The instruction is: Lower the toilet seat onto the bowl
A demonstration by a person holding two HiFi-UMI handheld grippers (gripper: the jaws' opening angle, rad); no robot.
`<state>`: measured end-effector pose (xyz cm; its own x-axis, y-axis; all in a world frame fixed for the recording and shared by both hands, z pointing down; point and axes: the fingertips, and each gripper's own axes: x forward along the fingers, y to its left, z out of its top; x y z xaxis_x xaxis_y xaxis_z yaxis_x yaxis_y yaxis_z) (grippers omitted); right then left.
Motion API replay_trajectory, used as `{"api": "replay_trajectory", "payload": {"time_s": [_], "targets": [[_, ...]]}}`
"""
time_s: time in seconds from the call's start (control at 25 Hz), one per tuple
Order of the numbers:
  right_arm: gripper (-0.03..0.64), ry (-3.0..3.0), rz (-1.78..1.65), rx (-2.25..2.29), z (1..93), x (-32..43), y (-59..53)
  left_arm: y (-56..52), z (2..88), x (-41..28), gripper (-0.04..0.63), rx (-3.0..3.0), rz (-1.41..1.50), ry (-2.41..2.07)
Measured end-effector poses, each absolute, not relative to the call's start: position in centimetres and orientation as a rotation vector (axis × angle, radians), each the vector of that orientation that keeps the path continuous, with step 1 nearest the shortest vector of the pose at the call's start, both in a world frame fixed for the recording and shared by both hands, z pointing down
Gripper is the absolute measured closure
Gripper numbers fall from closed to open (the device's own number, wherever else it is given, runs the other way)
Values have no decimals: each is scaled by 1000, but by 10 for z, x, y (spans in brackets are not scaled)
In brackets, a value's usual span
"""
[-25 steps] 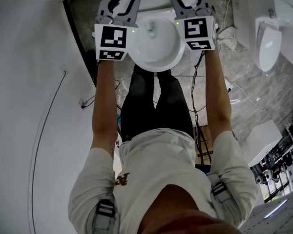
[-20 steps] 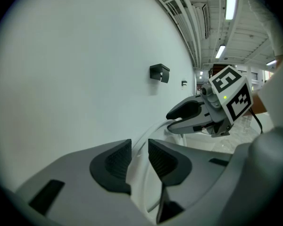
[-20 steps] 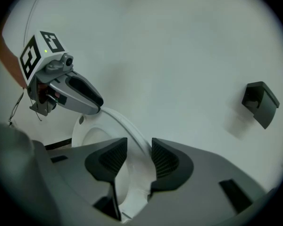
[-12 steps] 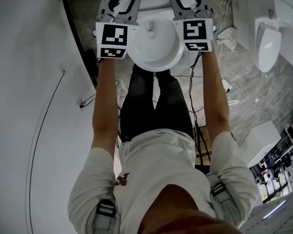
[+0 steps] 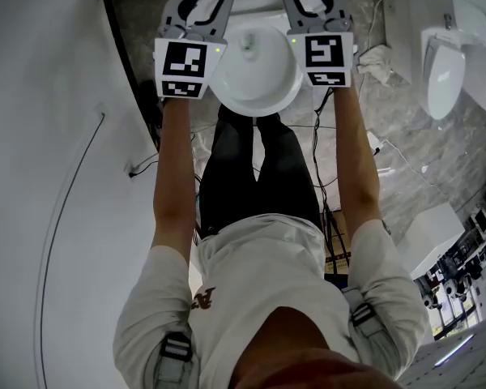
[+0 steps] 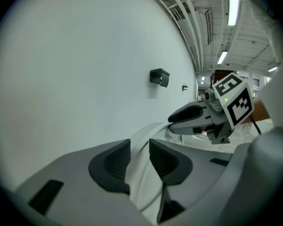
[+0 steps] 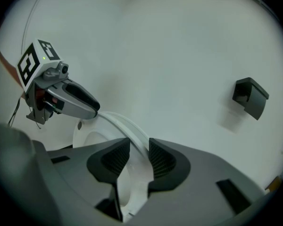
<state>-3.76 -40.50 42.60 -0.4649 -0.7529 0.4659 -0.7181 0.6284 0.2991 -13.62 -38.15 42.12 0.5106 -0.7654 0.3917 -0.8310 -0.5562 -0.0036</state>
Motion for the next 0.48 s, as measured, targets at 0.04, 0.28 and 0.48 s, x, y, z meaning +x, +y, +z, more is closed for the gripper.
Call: {"api": "replay_trajectory", "payload": {"time_s": [0.04, 0.28, 0.48], "targets": [[474, -2286, -82, 1146, 426, -36, -403, -379, 421, -135, 477, 2565, 517, -1370], [474, -2297, -91, 1134, 425, -34, -387, -363, 416, -130, 477, 2557, 441, -1363], [474, -2311, -99, 1118, 423, -32, -374, -353, 411, -129, 479, 2523, 376, -1385]]}}
